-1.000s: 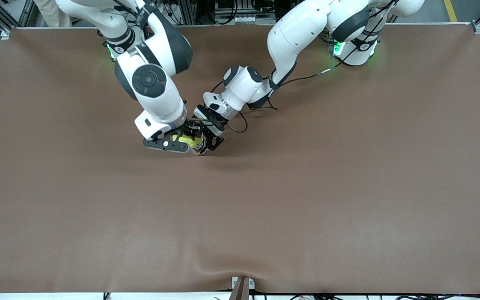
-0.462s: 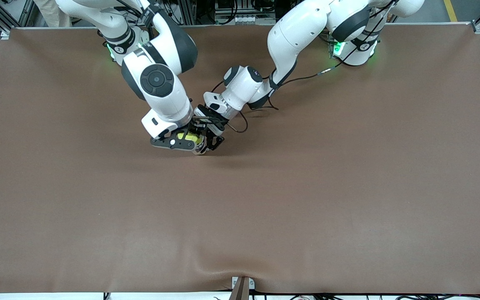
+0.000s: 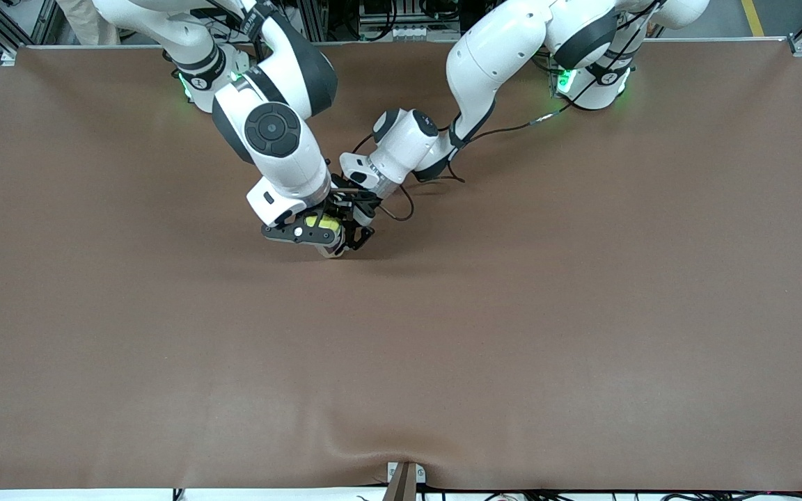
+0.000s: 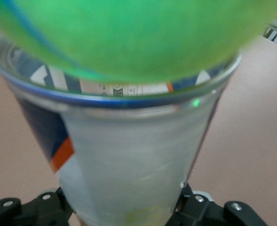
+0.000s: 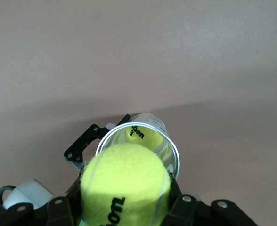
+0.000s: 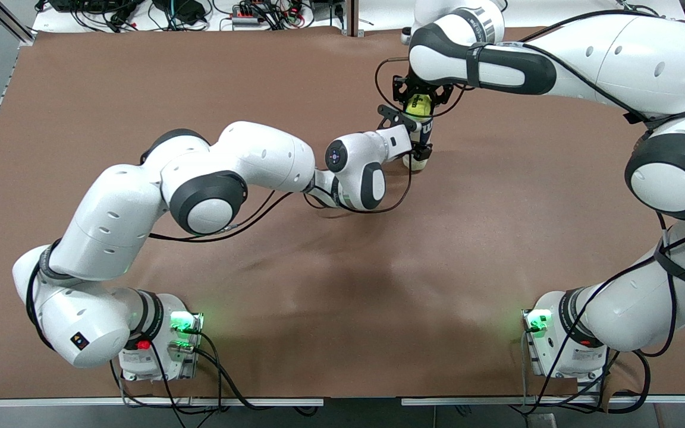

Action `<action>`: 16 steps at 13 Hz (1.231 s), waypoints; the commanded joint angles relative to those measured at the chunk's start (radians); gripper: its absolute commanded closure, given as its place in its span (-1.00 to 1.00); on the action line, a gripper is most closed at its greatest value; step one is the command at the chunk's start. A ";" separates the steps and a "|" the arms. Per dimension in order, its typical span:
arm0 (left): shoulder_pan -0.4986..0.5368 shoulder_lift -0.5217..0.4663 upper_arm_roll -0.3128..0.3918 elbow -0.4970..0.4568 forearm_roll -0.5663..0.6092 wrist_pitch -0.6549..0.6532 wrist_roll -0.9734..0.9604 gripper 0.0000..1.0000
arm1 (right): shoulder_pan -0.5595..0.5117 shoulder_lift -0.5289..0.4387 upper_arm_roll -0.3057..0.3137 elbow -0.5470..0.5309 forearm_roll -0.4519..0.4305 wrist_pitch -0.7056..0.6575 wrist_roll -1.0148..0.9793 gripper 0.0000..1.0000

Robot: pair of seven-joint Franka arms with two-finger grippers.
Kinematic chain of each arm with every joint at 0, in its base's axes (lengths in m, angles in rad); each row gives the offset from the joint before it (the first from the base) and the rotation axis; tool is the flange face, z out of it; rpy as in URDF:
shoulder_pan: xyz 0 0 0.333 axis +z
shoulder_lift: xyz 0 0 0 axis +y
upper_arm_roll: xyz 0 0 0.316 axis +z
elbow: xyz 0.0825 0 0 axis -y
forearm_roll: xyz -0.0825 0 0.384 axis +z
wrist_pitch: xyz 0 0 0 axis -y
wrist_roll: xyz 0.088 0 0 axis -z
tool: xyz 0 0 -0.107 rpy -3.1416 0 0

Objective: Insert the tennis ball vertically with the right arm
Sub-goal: 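Lower the Wilson ball into the tube and open the right gripper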

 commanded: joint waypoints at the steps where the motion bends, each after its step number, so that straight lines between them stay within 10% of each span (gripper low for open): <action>1: -0.013 -0.029 0.010 -0.030 -0.033 0.001 -0.007 -0.66 | -0.003 -0.006 0.000 -0.011 0.011 0.004 0.014 0.26; 4: -0.021 -0.028 0.024 -0.031 -0.031 0.000 -0.005 -0.67 | -0.011 -0.008 0.000 -0.009 0.011 -0.001 0.016 -1.00; 10: -0.024 -0.026 0.032 -0.037 -0.033 0.001 0.007 -0.68 | -0.032 -0.035 -0.002 0.000 0.013 -0.019 -0.001 -1.00; 16: -0.024 -0.026 0.035 -0.039 -0.033 0.001 0.027 -0.60 | -0.182 -0.280 0.001 0.006 0.014 -0.245 -0.175 -1.00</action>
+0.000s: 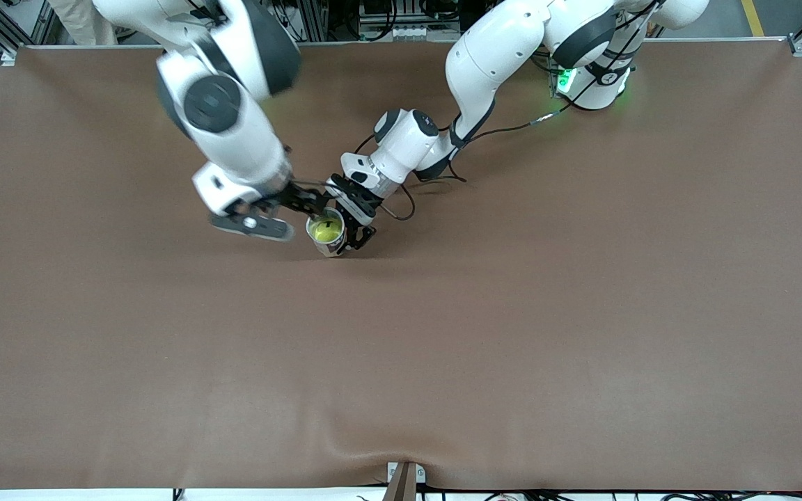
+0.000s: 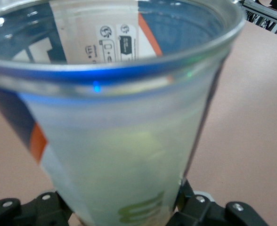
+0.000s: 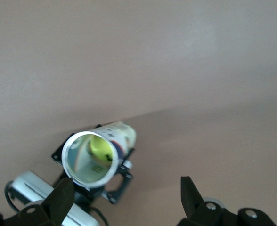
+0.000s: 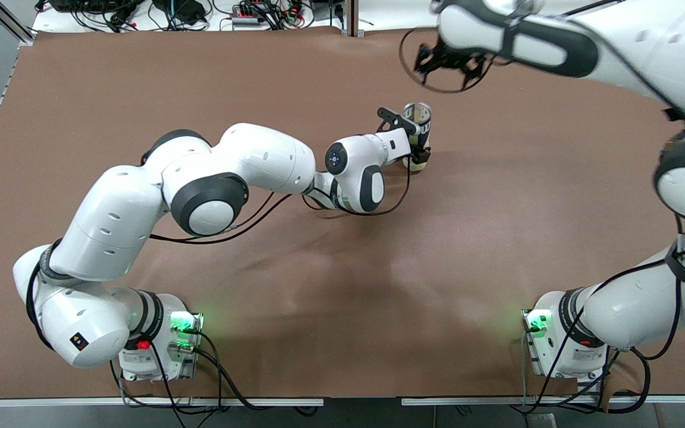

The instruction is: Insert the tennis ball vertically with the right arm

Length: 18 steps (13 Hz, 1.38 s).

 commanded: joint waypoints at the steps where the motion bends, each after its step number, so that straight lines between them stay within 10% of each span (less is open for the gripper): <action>1: -0.014 -0.031 0.027 -0.025 -0.032 0.000 0.032 -0.57 | -0.112 -0.144 0.004 -0.011 0.013 -0.113 -0.201 -1.00; 9: -0.019 -0.043 0.034 -0.017 -0.029 0.001 0.118 -0.58 | -0.096 -0.166 -0.264 0.337 0.000 -0.387 -0.465 -1.00; 18: -0.067 -0.031 0.111 -0.019 -0.027 0.000 0.126 -0.76 | -0.113 -0.106 -0.317 0.345 -0.006 -0.378 -0.643 -1.00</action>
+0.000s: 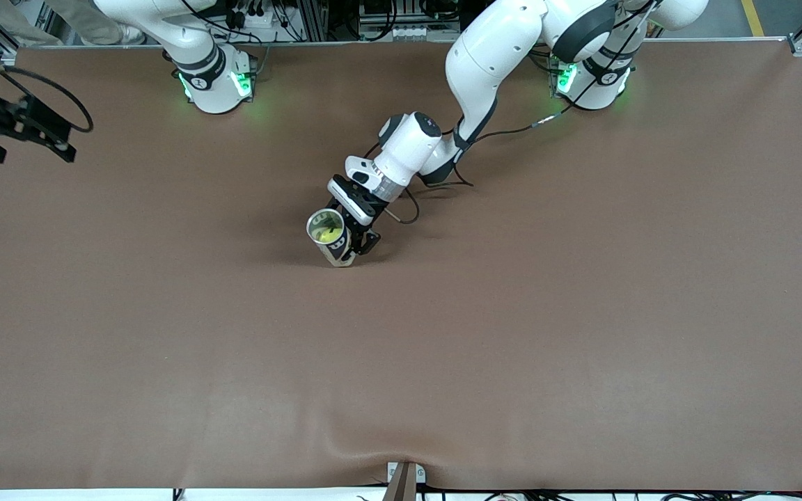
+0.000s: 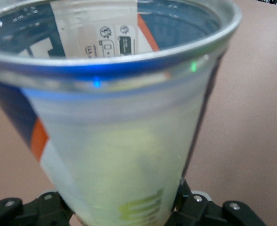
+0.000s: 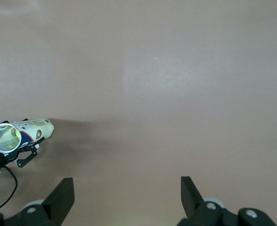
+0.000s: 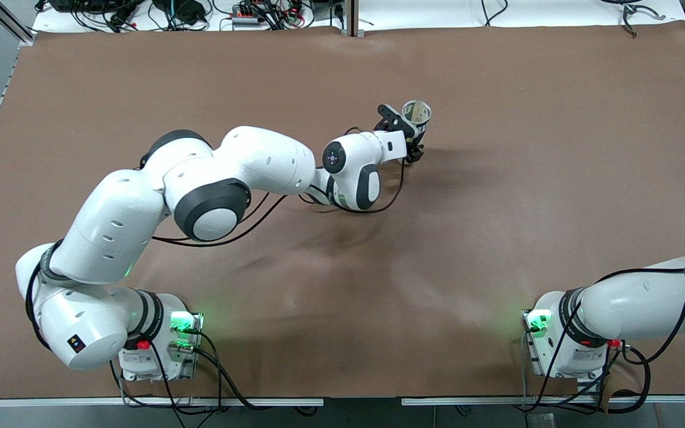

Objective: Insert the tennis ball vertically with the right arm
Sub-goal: 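Lower the tube upright onto the table with the left gripper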

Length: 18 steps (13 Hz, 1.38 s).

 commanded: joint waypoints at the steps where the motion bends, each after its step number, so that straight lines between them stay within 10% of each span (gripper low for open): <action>1: -0.012 -0.013 0.011 -0.005 -0.029 0.000 0.019 -0.79 | 0.010 0.027 -0.009 0.038 -0.004 -0.012 -0.018 -1.00; 18: -0.025 -0.080 0.005 -0.109 -0.160 -0.006 0.011 -1.00 | 0.012 0.023 -0.003 0.040 -0.044 -0.030 -0.004 -1.00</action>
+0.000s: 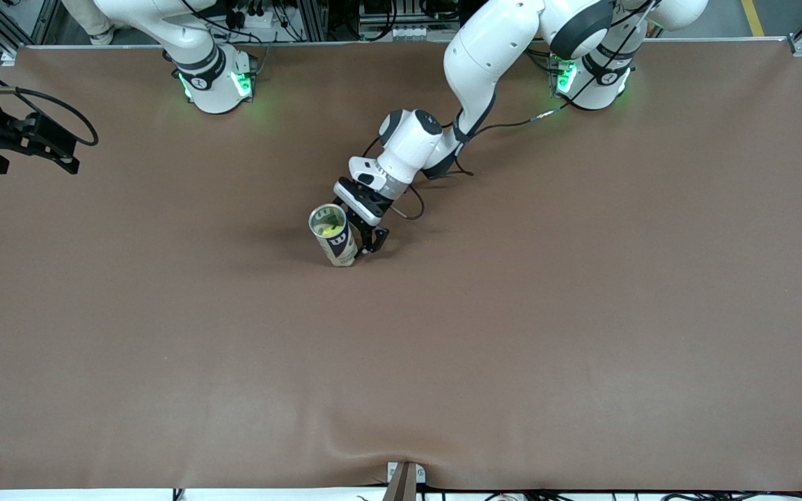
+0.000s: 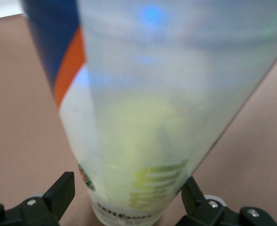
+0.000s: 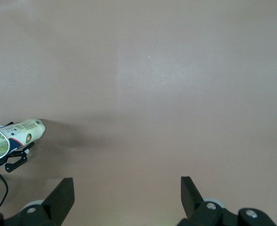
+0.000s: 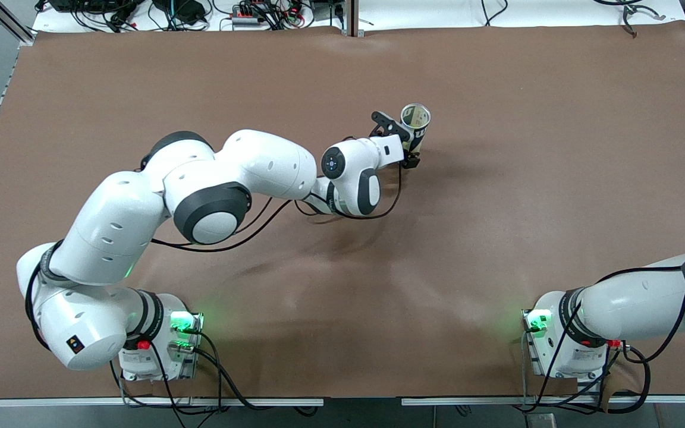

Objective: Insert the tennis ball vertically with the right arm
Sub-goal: 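Lower the tube upright onto the table with the left gripper, then open the left gripper and lift it off the tube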

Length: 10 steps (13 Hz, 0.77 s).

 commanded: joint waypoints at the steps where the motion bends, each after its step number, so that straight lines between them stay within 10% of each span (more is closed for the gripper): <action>1: -0.004 -0.079 0.002 -0.089 -0.035 -0.008 0.010 -1.00 | 0.006 0.002 0.004 0.018 -0.017 -0.018 -0.001 -1.00; 10: 0.005 -0.298 0.001 -0.325 -0.152 -0.149 0.010 -1.00 | -0.149 0.003 0.149 0.008 -0.017 -0.017 -0.014 -1.00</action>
